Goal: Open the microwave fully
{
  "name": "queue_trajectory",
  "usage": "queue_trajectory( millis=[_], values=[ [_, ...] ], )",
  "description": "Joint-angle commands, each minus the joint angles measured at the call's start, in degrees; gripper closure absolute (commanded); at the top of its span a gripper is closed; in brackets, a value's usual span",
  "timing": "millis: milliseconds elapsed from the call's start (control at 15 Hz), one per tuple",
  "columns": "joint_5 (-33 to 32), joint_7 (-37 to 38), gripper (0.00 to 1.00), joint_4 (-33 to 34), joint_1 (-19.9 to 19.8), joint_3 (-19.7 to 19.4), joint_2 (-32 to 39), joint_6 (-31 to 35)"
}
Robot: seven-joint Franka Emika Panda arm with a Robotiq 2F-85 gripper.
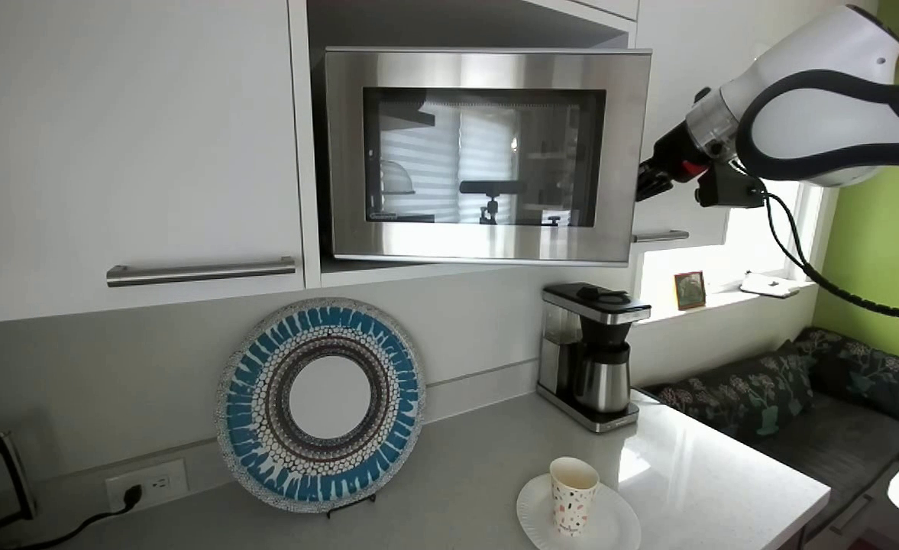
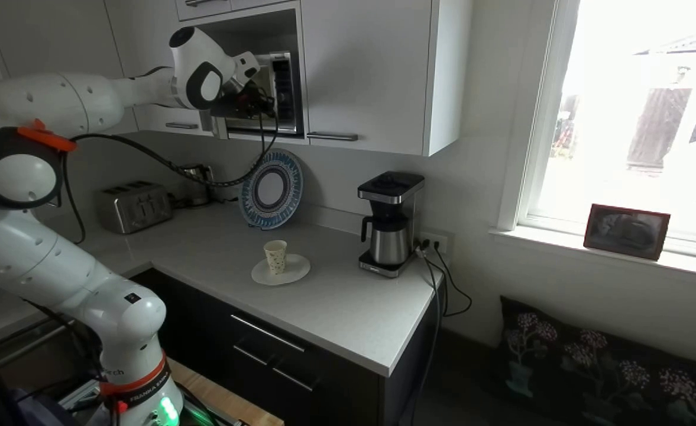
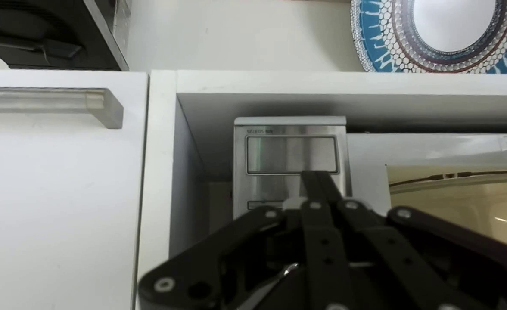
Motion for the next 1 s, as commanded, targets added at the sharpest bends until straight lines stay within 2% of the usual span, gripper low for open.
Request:
queue_trajectory(
  millis=[0, 933],
  values=[
    [-0.5, 0.3, 0.99, 0.2, 0.6, -0.4, 0.1, -0.1],
    [-1.9, 6.4, 1.0, -1.5, -1.7, 2.0, 1.9, 8.2]
  ],
)
